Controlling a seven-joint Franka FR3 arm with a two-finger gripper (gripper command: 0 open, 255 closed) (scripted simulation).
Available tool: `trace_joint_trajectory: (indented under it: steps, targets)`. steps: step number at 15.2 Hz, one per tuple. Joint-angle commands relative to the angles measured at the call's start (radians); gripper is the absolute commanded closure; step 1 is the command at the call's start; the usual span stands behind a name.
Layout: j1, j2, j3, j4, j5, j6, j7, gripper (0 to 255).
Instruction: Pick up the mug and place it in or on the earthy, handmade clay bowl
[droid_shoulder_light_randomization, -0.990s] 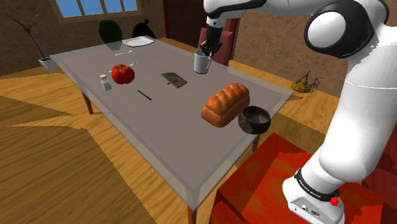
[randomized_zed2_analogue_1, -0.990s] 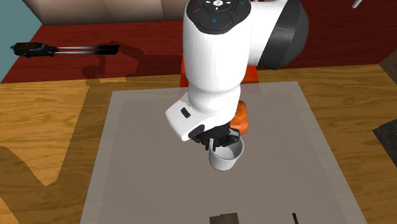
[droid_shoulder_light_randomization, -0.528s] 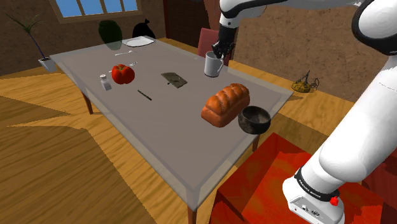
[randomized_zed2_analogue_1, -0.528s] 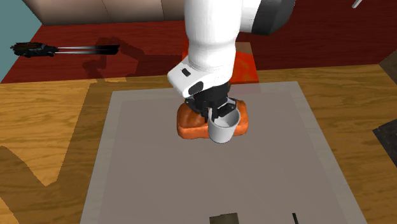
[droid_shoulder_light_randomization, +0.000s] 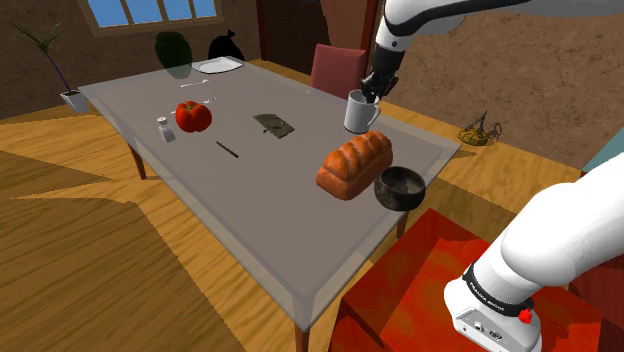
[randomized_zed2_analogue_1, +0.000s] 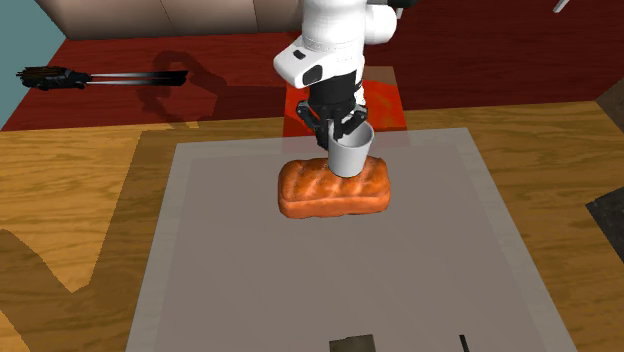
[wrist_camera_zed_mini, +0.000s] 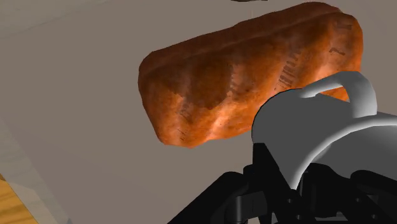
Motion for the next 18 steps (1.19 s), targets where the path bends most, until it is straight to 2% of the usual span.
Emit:
trace_joint_trajectory:
  steps: [1,8,14,18]
  targets:
    - [-0.007,-0.083,-0.003,-0.075,-0.01,-0.007,-0.004,255]
    - [-0.04,-0.373,-0.012,-0.29,-0.043,-0.082,-0.019,255]
    - [-0.08,-0.642,-0.026,-0.431,-0.076,-0.211,-0.043,255]
    - [-0.083,-0.649,-0.03,-0.488,-0.08,-0.161,-0.045,255]
